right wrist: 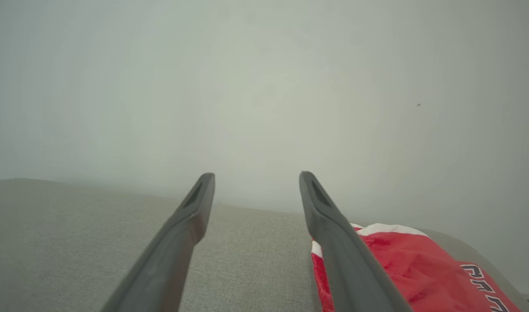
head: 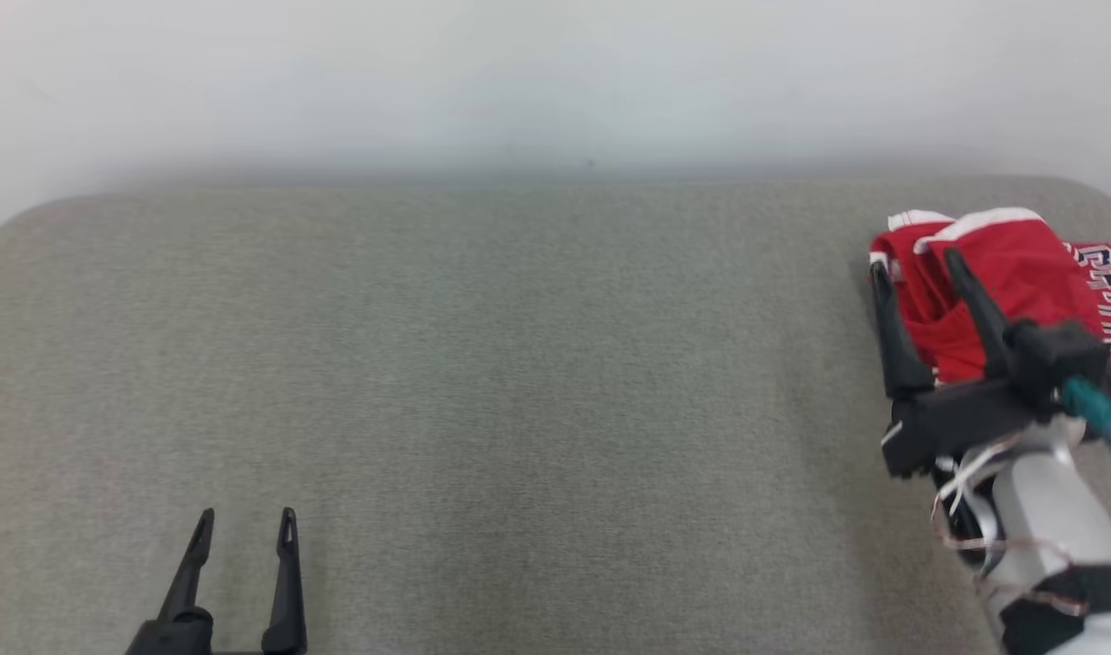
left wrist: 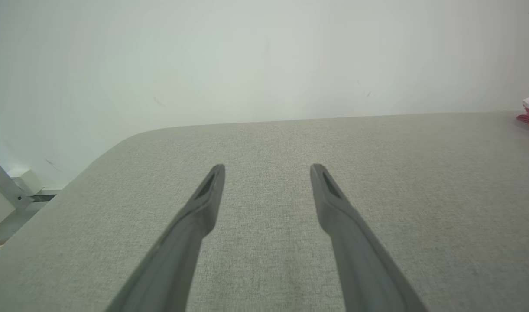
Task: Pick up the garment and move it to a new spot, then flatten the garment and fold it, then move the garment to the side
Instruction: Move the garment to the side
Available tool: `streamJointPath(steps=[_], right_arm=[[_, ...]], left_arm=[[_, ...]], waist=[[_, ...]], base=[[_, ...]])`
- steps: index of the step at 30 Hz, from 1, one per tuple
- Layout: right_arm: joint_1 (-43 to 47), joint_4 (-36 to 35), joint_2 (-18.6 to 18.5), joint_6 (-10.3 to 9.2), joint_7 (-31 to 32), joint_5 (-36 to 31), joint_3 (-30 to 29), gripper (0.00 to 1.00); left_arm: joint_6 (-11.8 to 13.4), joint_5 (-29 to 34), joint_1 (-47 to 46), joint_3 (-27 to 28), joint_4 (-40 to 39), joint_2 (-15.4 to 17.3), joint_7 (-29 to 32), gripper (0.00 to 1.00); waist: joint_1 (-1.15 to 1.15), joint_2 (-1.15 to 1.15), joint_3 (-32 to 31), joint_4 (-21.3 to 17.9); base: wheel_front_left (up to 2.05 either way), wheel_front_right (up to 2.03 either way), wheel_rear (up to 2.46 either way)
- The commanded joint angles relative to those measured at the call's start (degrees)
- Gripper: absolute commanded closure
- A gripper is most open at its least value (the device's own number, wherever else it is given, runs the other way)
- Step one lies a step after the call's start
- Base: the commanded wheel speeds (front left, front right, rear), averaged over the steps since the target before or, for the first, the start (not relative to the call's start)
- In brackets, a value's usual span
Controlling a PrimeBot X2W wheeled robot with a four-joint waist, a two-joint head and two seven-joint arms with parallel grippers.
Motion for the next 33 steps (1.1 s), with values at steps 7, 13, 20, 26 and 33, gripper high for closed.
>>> streamJointPath(steps=[7, 13, 20, 26, 33], right_arm=[[13.2, -13.0, 6.0, 0.03, -0.2, -4.7, -7.4, 0.00], [23.9, -20.8, 10.2, 0.03, -0.2, -7.7, -8.9, 0.00], [31.2, -24.2, 13.8, 0.03, -0.2, -8.0, -12.2, 0.00], [34.6, -23.9, 15.2, 0.03, -0.2, -8.5, -13.7, 0.00], [36.4, -22.9, 15.5, 0.03, -0.2, -8.6, -13.9, 0.00]], left_arm=[[0.3, 0.1, 1.3, -1.1, 0.7, -0.6, -0.2, 0.00], [0.7, -0.4, 2.8, -1.6, 0.8, -0.8, -0.2, 0.00], [0.8, -0.5, 3.7, -1.6, 1.0, -0.9, -0.2, 0.00], [0.8, -0.4, 3.9, -1.6, 1.2, -1.0, -0.2, 0.00], [0.9, -0.6, 4.3, -1.9, 1.3, -1.1, -0.2, 0.00]], waist=[[0.01, 0.01, -3.3, 3.2], [0.01, 0.01, -5.0, 3.1], [0.01, 0.01, -6.2, 1.8], [0.01, 0.01, -6.9, 1.3], [0.01, 0.01, -7.4, 1.2]], base=[[0.00, 0.00, 0.00], [0.00, 0.00, 0.00], [0.00, 0.00, 0.00], [0.00, 0.00, 0.00], [0.00, 0.00, 0.00]])
